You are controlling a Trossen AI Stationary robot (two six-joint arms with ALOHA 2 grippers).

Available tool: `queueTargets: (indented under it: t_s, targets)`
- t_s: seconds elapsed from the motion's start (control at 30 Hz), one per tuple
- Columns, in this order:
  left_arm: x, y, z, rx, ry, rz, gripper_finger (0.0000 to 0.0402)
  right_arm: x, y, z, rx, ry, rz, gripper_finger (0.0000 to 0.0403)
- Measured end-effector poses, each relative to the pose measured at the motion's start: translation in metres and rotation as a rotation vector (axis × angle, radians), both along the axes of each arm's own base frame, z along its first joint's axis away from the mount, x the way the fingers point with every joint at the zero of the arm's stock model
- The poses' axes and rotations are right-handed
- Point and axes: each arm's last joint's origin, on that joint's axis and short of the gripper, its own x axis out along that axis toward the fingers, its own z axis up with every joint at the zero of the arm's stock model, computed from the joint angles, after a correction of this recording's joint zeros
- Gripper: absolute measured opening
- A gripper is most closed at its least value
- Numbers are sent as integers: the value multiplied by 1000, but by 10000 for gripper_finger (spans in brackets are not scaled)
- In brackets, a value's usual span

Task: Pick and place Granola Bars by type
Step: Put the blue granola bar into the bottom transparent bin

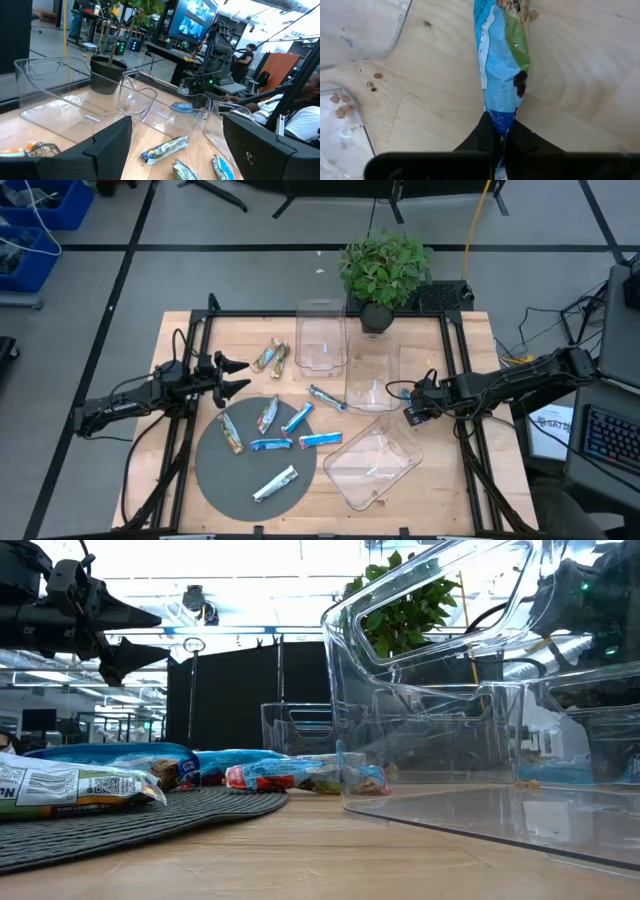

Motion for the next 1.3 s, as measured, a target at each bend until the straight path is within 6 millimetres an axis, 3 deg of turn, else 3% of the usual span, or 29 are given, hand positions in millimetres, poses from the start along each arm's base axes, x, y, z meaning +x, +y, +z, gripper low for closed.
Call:
queueTargets:
  t_s: [0.2, 0.6, 1.3]
  targets:
    - [0, 0, 0, 0, 0, 0, 310, 0, 0, 4, 0, -15, 10, 3]
    - [0, 0, 0, 0, 0, 0, 310, -3, -5, 56, -69, -14, 54, 1]
    - [0, 0, 0, 0, 0, 0, 310, -6, -27, 202, -334, -82, 214, 0]
